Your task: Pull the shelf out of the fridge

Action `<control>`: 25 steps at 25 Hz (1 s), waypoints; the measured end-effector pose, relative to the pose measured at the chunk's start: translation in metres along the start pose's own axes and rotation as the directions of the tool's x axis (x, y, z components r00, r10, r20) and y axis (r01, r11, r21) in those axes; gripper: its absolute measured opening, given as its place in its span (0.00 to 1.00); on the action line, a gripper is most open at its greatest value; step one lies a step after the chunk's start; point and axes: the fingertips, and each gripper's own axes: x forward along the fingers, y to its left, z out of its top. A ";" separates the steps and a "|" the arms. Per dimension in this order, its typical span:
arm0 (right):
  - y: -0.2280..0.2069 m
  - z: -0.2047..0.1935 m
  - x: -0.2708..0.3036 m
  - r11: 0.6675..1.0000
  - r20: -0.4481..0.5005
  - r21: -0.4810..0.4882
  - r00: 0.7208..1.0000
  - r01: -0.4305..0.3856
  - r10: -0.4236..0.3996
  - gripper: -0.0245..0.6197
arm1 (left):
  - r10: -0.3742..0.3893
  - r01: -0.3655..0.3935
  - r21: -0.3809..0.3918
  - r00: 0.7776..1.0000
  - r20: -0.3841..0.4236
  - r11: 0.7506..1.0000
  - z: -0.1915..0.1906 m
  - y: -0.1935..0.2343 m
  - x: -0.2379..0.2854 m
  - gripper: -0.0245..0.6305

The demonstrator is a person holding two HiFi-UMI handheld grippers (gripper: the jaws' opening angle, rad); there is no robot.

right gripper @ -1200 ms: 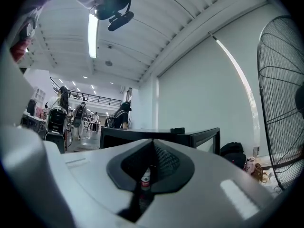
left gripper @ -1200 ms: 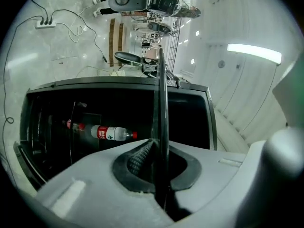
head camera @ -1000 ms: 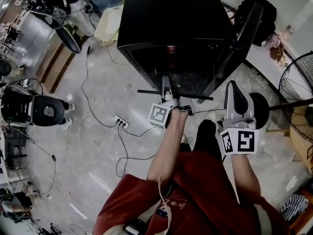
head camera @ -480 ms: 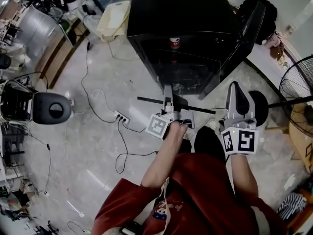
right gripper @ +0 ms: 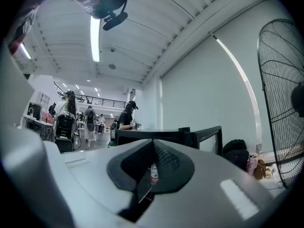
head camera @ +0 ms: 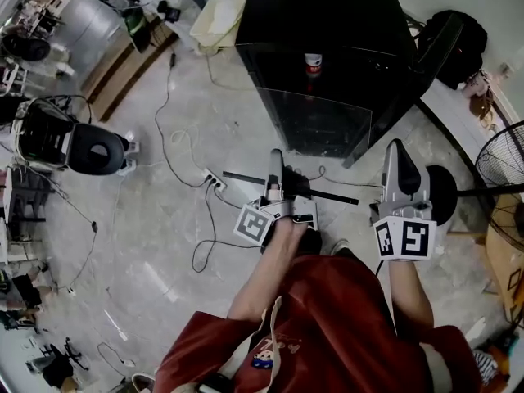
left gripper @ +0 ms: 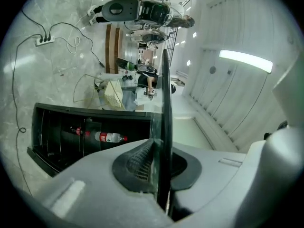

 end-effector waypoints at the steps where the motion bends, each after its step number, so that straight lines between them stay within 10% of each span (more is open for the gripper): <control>1: 0.000 0.002 -0.003 1.000 0.005 0.006 1.000 -0.010 0.010 0.04 | -0.003 0.003 0.005 1.000 0.020 1.000 0.004 -0.005 -0.007 0.06; 25: 0.033 0.052 0.005 0.973 0.135 0.002 0.964 -0.231 0.228 0.04 | -0.107 0.057 0.133 0.907 0.407 0.989 0.107 -0.142 -0.104 0.06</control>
